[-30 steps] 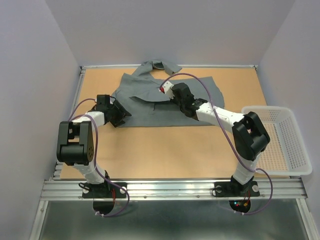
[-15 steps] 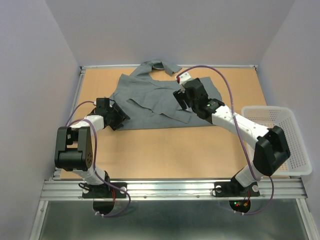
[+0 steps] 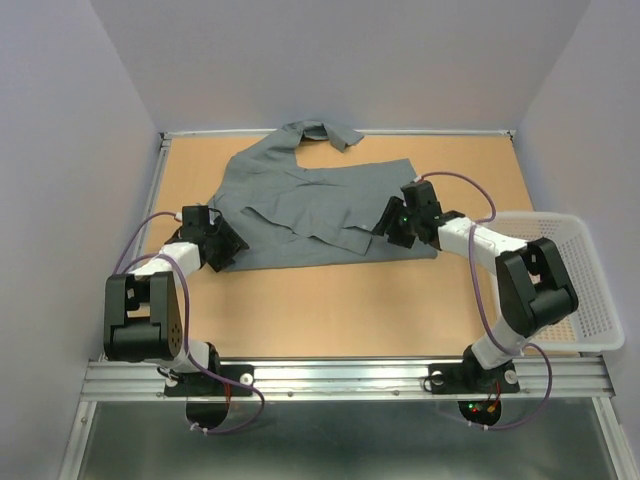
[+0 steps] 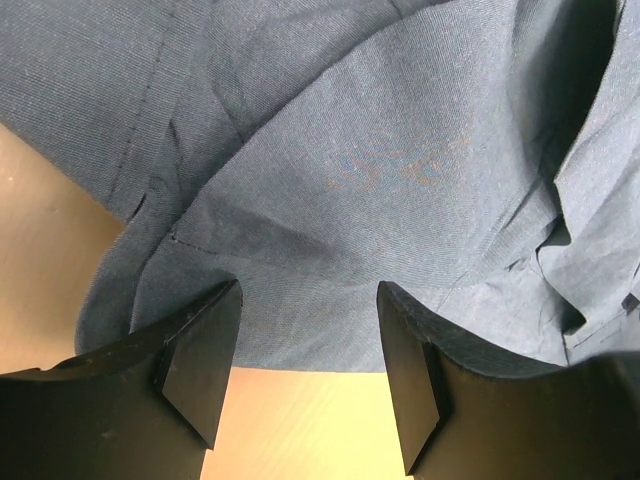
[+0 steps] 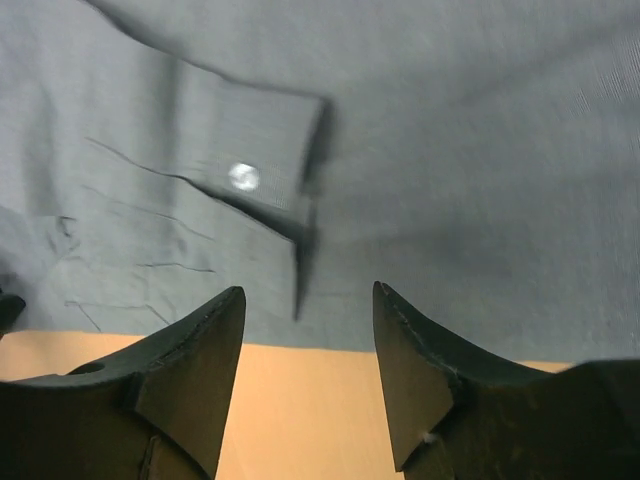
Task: Fold and stack the long sleeve shirts
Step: Fold the shirt
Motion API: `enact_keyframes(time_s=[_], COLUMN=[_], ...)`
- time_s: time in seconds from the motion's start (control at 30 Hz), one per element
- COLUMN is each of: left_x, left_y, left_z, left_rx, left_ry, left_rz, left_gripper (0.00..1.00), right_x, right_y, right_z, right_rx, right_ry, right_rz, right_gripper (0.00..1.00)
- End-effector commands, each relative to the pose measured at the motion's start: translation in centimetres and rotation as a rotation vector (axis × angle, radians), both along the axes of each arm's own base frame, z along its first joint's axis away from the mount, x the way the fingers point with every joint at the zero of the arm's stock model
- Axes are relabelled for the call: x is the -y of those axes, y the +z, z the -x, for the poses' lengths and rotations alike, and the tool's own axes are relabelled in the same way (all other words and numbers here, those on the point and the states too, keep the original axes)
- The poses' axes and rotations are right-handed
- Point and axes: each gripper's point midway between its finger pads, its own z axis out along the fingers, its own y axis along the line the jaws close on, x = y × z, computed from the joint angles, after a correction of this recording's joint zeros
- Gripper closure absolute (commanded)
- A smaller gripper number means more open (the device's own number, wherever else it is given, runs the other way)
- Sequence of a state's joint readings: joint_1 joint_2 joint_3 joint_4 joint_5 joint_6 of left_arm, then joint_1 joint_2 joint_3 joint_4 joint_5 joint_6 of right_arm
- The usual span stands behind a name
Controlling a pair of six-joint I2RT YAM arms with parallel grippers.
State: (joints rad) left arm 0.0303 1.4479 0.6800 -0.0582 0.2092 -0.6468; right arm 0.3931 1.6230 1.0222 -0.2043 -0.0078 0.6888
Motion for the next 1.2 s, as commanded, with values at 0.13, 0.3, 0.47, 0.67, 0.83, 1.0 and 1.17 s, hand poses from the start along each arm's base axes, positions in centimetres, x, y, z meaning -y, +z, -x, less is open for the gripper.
enact_keyframes(time_s=[0.13,0.3,0.47,0.67,0.83,1.0,1.17], left_x=[-0.7,-0.7,-0.7,-0.7,-0.6,-0.5,-0.5], left_y=[-0.8,-0.8,-1.0,-1.0,-1.0,-1.2,-1.2], left_z=[1.7,1.8,1.9,2.0,2.0,2.1,2.1], left_rx=[-0.053,-0.054,-0.061,-0.062,-0.063,-0.073,-0.073], left_ry=[-0.021,-0.028,-0.031,-0.034,-0.037,-0.045,-0.043], left_rz=[-0.049,-0.051,-0.052,-0.050,-0.046,-0.044,-0.047], left_gripper=[0.32,0.32,0.32,0.32,0.32,0.32,0.32], right_x=[-2.9,-3.3,-3.3,-3.7,-3.6,-3.9,-4.1], right_y=[-0.5,-1.5,-1.9,-3.1,-4.4,-5.7,-5.7], right_z=[0.5,1.2,0.8,0.8,1.1,1.4,1.7], right_rx=[-0.009,0.002,0.020,0.018,-0.004,-0.019,-0.005], right_ry=[0.007,0.035,0.037,0.054,0.040,0.058,0.089], right_rz=[-0.331,-0.362,-0.363,-0.377,-0.383,-0.392,-0.399], right_gripper=[0.43,0.43,0.43,0.45,0.45,0.45,0.46])
